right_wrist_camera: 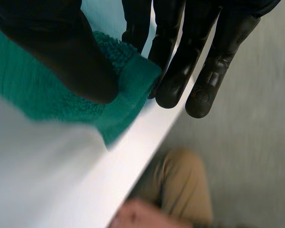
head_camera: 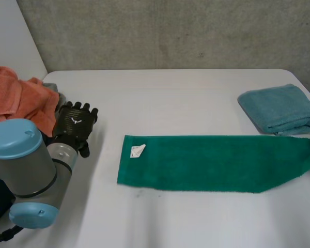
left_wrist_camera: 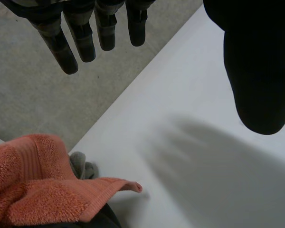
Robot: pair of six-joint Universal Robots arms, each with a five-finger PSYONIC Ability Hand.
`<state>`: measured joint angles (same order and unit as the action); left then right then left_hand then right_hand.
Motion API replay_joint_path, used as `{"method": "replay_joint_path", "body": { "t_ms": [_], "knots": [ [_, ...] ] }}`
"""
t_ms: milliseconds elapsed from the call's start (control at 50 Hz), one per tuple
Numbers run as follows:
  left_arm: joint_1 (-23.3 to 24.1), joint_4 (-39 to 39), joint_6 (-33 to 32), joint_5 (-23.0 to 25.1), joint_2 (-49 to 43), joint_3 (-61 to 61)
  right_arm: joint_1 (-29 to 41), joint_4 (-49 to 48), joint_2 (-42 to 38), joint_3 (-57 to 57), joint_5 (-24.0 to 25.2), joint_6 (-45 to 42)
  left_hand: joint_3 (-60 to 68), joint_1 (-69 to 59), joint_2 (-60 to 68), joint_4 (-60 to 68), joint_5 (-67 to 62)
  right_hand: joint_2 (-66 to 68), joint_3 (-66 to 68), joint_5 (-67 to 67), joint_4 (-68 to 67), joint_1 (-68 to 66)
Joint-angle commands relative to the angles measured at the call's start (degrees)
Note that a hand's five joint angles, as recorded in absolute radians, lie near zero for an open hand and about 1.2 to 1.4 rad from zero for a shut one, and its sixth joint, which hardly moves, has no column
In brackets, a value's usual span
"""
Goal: Fold the laundry.
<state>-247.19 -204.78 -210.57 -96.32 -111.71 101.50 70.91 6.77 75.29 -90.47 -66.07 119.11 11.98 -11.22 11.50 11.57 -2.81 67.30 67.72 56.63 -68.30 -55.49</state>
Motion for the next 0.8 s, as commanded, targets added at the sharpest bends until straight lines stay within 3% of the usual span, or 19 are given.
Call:
{"method": "replay_joint_path", "body": {
  "t_ms": [20, 80, 180, 340, 420, 460, 480, 540, 600, 700, 800],
  "knots": [
    [0.0, 0.0, 0.1, -0.4, 1.0, 0.0, 23.3, 0.6, 2.7, 6.6, 2.0, 2.7, -1.9, 1.2, -1.5, -1.5, 2.8, 12.7, 12.3, 13.4, -11.7, -24.5],
    [0.0, 0.0, 0.1, -0.4, 1.3, 0.1, 31.5, 0.5, 2.0, 8.6, 2.1, 2.6, -1.9, 1.2, -1.5, -1.5, 2.8, 12.7, 12.3, 13.4, -11.7, -24.5],
    [-0.3, 0.0, 0.1, -0.2, 2.0, 0.8, 48.4, -0.9, -6.2, 12.1, 2.3, 1.7, -1.9, 1.2, -1.5, -1.5, 2.8, 12.7, 12.3, 13.4, -11.7, -24.5],
    [-0.2, 0.0, 0.1, -0.3, 2.4, 0.7, 60.5, -2.8, -20.2, 16.0, 3.0, 1.6, -2.0, 1.2, -1.5, -1.6, 2.8, 12.7, 12.3, 13.4, -11.7, -24.5],
    [-0.3, -0.1, 0.1, -0.2, 2.5, 0.4, 62.8, -4.4, -23.9, 18.0, 2.8, 1.6, -2.0, 1.2, -1.5, -1.6, 2.8, 11.9, 11.5, 12.6, -10.9, -23.7],
    [-0.2, -0.1, 0.1, 0.0, 2.5, 0.2, 63.0, -5.2, -24.2, 18.5, 2.6, 1.8, -2.0, 1.2, -1.5, -1.6, 2.8, -9.8, -10.2, -9.2, 10.8, -2.0],
    [-0.3, -0.1, 0.1, 0.0, 2.5, 0.1, 62.9, -6.3, -23.9, 18.9, 2.3, 2.8, -2.0, 1.2, -1.5, -1.6, 2.8, -32.9, -33.3, -32.3, 33.9, 21.1],
    [-0.2, -0.2, 0.1, 0.1, 2.7, -0.4, 62.8, -8.4, -22.7, 19.3, 0.7, 4.7, -2.0, 1.2, -1.5, -1.6, 2.8, -54.6, -55.1, -54.0, 55.6, 42.8],
    [0.0, -0.1, 0.1, 0.0, 3.2, -1.7, 62.3, -10.8, -18.8, 19.0, -4.1, 11.9, -2.0, 1.2, -1.5, -1.6, 2.8, -57.3, -57.7, -56.6, 58.3, 45.5],
    [2.8, -0.3, 0.6, -0.1, 3.3, -3.2, 53.0, -9.6, -10.0, 14.4, -10.1, 27.5, -2.0, 1.2, -1.5, -1.6, 2.8, -57.3, -57.7, -56.6, 58.3, 45.5],
    [10.5, -0.2, 5.8, 0.7, 2.3, -5.8, 46.3, -6.5, -4.6, 6.4, -10.5, 35.7, -2.0, 1.2, -1.5, -1.6, 2.8, -57.3, -57.7, -56.6, 58.3, 45.5]
  ]
}}
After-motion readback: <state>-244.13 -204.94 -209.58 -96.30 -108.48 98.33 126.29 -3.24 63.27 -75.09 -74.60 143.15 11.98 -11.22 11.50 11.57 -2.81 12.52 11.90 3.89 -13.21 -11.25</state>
